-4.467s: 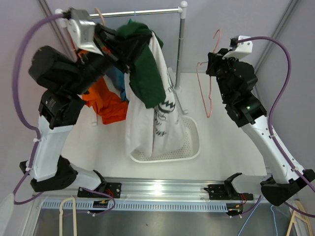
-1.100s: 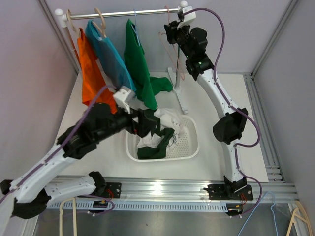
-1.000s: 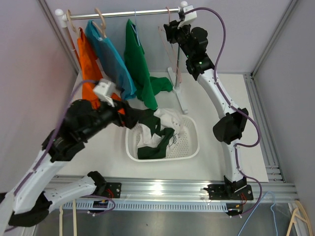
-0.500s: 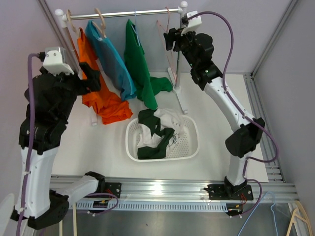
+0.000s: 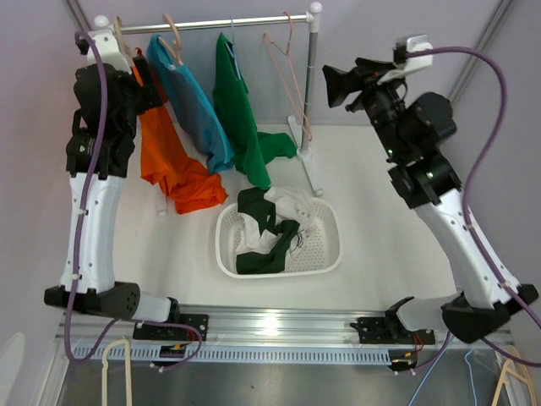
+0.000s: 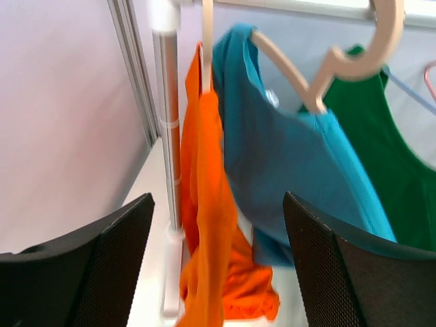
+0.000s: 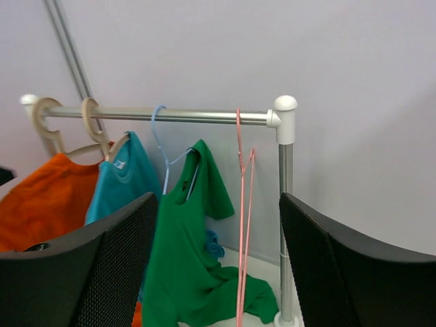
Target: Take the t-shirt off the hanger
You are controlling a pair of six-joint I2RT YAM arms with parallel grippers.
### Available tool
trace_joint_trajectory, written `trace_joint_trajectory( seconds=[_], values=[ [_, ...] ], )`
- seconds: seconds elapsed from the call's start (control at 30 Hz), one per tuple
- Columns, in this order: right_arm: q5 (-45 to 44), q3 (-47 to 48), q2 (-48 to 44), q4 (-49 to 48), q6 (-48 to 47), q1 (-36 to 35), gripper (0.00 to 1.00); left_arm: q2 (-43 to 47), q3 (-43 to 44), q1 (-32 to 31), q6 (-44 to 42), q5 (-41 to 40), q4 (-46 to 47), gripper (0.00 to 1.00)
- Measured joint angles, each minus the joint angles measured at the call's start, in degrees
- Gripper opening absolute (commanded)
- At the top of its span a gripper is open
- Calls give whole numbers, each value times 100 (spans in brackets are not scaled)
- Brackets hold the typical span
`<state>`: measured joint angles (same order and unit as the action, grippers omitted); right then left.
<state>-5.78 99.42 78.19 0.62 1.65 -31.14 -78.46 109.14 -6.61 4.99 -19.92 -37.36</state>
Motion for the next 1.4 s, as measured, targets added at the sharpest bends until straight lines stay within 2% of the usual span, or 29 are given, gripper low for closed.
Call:
trace_joint_trajectory(
  seconds=[0.2, 0.37, 0.77, 1.13, 1.23, 1.4],
  values=[
    [-2, -389, -946, 184, 101, -116, 77, -723, 837, 151, 13, 175, 22, 79],
    [-46, -420, -1086, 321, 125, -133, 78, -1217, 1220, 168, 103, 363, -7, 77],
    [-46, -662, -1088, 616, 118, -142, 78, -1729, 1355, 415, 216, 496, 15, 73],
    [-39, -684, -1169, 721, 87, -142, 78, -1908, 1355, 431, 168, 326, 870, 70],
    [-22, -693, -1220, 800, 87, -142, 78, -2009, 1314, 457, 140, 304, 1137, 64],
    [11, -750, -1362, 885, 87, -144, 78, -2181, 1246, 542, 136, 243, 1506, 63]
  ],
)
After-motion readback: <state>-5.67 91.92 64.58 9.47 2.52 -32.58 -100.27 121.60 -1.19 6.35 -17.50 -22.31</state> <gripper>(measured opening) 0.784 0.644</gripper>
